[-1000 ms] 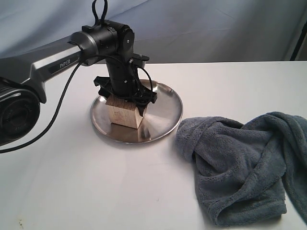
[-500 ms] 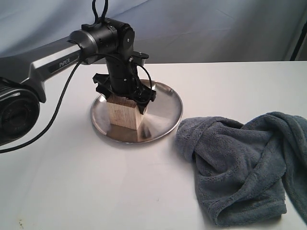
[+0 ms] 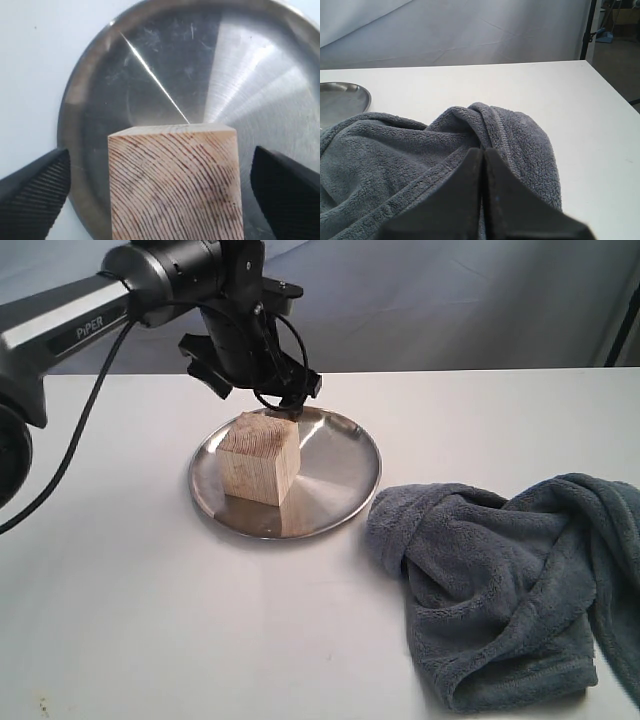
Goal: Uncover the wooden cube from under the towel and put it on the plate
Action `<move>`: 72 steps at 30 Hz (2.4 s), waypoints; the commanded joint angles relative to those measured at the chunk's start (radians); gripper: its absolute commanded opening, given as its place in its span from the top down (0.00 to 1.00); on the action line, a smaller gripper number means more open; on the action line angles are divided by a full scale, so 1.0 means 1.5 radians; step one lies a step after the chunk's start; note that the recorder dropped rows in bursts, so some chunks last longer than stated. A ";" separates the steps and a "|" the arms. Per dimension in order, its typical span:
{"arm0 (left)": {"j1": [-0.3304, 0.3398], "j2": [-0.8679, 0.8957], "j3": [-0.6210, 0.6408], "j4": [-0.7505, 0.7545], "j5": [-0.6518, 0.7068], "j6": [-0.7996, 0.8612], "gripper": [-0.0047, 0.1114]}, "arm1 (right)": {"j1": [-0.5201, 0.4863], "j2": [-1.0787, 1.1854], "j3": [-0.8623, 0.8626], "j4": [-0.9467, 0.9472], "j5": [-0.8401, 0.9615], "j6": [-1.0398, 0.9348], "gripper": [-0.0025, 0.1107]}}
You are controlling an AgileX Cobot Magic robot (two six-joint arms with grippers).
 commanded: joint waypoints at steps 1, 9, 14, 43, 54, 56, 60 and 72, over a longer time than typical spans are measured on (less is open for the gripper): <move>0.001 -0.033 -0.003 0.006 -0.017 0.020 0.22 | 0.000 -0.004 0.002 0.003 0.008 0.003 0.95; 0.001 -0.066 -0.003 0.110 0.011 -0.019 0.92 | 0.000 -0.004 0.002 0.003 0.008 0.003 0.95; 0.001 -0.073 -0.003 0.164 0.046 -0.030 0.96 | 0.000 -0.004 0.002 0.003 0.008 0.003 0.95; 0.202 -0.177 0.169 0.058 0.046 -0.088 0.96 | 0.000 -0.004 0.002 0.003 0.008 0.003 0.95; 0.226 -0.309 0.402 0.069 -0.059 -0.106 0.96 | 0.000 -0.004 0.002 0.003 0.008 0.003 0.95; 0.227 -0.337 0.447 0.075 -0.086 -0.115 0.96 | 0.000 -0.004 0.002 0.003 0.008 0.003 0.95; 0.227 -0.399 0.530 0.109 -0.140 -0.163 0.96 | 0.000 -0.004 0.002 0.003 0.008 0.003 0.95; 0.227 -0.570 0.757 0.146 -0.277 -0.287 0.96 | 0.000 -0.004 0.002 0.003 0.008 0.003 0.95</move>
